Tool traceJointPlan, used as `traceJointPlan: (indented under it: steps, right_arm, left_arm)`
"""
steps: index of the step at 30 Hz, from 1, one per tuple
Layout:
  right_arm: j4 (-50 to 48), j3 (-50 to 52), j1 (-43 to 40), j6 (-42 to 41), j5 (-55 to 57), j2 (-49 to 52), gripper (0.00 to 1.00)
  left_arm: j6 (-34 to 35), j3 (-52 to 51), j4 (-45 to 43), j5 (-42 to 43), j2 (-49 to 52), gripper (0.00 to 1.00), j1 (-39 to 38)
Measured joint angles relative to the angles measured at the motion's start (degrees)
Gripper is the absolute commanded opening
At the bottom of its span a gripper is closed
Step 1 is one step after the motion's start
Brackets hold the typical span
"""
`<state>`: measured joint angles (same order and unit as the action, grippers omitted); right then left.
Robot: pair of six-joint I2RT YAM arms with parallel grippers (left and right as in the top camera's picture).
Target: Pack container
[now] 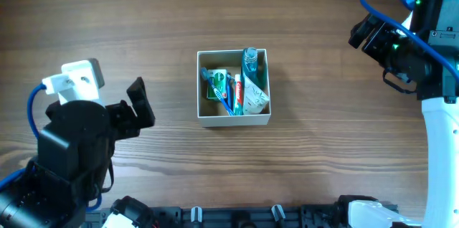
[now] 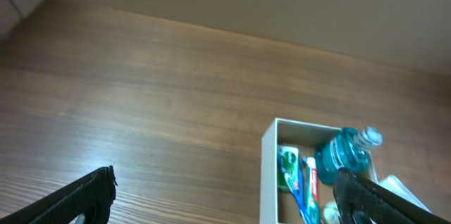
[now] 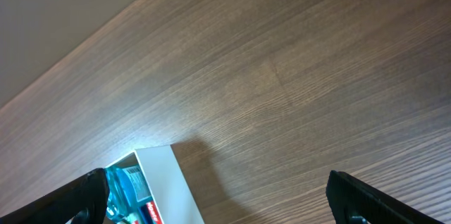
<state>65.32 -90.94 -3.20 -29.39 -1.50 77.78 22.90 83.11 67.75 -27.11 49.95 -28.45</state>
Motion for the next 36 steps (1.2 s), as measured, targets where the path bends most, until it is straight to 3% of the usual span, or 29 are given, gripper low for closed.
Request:
traceJointPlan:
  steps: [3,10,15,23,30,36]
  right_arm:
    - [0.00,0.00,0.00,0.00,0.00,0.00,1.00]
    - [0.00,0.00,0.00,0.00,0.00,0.00,1.00]
    - [-0.02,-0.02,0.00,0.00,0.00,0.00,1.00]
    - [0.02,-0.04,0.00,0.00,0.00,0.00,1.00]
    - [0.02,-0.07,0.00,0.00,0.00,0.00,1.00]
    - [0.00,-0.07,0.00,0.00,0.00,0.00,1.00]
  left_arm:
    - [-3.41,0.00,-2.82,3.37,-0.04,1.00,5.90]
    - [-15.61,-4.61,-11.80,20.20,-5.31,1.00,25.94]
    - [-17.94,-22.18,-21.99,24.37,-17.11,1.00,27.34]
    - [-18.60,-53.70,-27.15,27.91,-36.11,1.00,29.44]
    - [-18.80,-66.79,-29.03,28.55,-46.07,1.00,29.59]
    - [-18.80,-71.60,-29.79,28.26,-48.76,1.00,29.59]
